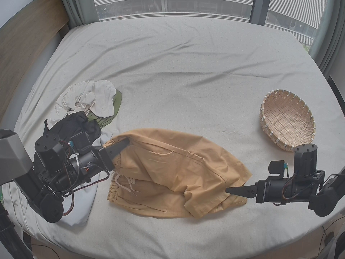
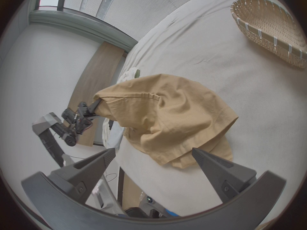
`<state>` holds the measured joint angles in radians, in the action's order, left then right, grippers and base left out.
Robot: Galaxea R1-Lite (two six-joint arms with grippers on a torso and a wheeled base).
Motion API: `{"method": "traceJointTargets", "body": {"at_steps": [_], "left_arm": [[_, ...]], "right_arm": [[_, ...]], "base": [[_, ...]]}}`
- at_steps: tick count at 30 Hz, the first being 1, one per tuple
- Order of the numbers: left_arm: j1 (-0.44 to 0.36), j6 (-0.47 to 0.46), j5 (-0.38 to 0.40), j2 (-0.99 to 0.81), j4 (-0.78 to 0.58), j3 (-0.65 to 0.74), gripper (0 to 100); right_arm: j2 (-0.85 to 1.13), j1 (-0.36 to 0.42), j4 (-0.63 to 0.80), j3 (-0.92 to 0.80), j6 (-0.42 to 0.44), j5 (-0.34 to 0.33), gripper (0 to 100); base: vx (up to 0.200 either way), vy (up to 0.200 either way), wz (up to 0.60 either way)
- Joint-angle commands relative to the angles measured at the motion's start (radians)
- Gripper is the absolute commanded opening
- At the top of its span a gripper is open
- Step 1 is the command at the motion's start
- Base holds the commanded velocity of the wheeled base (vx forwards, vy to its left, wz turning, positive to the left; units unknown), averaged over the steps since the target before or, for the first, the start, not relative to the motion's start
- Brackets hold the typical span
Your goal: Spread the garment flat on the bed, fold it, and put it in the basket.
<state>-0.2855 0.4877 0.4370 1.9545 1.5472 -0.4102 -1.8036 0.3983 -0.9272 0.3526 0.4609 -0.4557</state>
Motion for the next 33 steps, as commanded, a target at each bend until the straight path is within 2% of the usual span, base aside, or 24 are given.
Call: {"method": "traceJointTargets", "body": {"at_steps": [1,13,25,33], "left_arm": [[0.002,0.000,0.000,0.001,0.001,0.001,0],[0.002,0.000,0.000,0.001,0.001,-0.005,0],[0.002,-0.001,-0.001,0.000,0.001,-0.001,0],[0.002,-0.008,0.000,-0.002,0.001,-0.005,0]], "right_arm": [[-0.118,0.045,-0.059,-0.007,-0.001,0.055,100],[-0.207,0.057,-0.183,-0.015,-0.002,0.101,100],[-0.192,0.063,-0.211,-0.038,-0.001,0.109,100],[-0.253,0.059,-0.309,-0.041,-0.019,0.118,100]], "base": [[0.000,0.000,0.00],[0.000,0.000,0.00],[0.000,0.000,0.00],[0.000,0.000,0.00]]}}
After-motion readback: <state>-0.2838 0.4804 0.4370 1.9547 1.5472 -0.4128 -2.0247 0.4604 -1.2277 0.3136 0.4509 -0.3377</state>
